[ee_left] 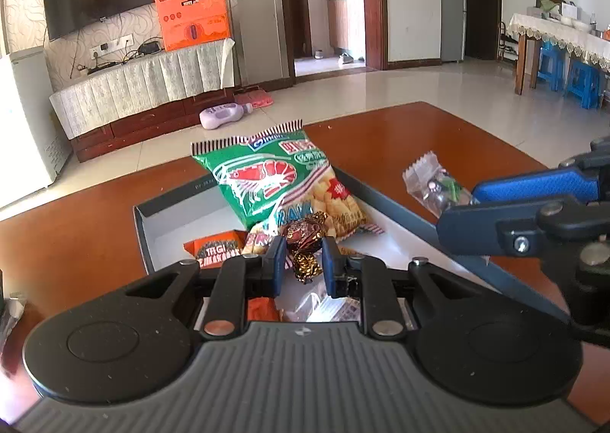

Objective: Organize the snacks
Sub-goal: 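Lower brown chocolates in left gripper while right holds clear candy over box, then open left gripper dropping chocolates into box while right gripper releases clear candy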

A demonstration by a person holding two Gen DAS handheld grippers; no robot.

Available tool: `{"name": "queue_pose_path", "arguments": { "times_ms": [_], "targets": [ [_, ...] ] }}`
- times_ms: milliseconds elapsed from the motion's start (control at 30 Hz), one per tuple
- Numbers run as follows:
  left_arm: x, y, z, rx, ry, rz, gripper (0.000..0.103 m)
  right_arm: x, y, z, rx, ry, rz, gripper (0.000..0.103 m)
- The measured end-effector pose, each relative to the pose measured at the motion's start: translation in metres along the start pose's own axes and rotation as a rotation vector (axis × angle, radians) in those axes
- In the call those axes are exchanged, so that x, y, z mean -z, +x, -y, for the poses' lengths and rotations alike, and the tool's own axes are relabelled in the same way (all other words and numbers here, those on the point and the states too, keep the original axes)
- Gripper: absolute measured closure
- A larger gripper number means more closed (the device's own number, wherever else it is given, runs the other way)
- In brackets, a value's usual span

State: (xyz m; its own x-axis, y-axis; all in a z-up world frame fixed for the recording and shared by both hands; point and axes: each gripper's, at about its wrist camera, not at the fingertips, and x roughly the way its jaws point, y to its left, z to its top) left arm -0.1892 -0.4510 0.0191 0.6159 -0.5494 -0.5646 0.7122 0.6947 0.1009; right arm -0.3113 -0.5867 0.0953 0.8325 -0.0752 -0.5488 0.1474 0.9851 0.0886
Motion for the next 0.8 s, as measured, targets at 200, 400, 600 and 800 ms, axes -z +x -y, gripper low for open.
{"name": "queue_pose_path", "arguments": {
  "times_ms": [200, 400, 600, 800],
  "targets": [
    [0.001, 0.001, 0.003, -0.005, 0.000, -0.005, 0.079, 0.000, 0.002, -0.002, 0.002, -0.016, -0.008, 0.080],
    [0.001, 0.001, 0.002, -0.014, 0.007, -0.004, 0.064, -0.002, 0.005, -0.004, -0.003, -0.019, -0.012, 0.080],
    [0.004, -0.004, -0.002, -0.026, 0.015, 0.013, 0.046, -0.002, 0.009, -0.008, -0.015, -0.030, -0.014, 0.080],
    [0.008, -0.014, -0.006, -0.028, 0.020, 0.031, 0.037, -0.002, 0.011, -0.011, -0.017, -0.027, -0.016, 0.079]
  ]
}}
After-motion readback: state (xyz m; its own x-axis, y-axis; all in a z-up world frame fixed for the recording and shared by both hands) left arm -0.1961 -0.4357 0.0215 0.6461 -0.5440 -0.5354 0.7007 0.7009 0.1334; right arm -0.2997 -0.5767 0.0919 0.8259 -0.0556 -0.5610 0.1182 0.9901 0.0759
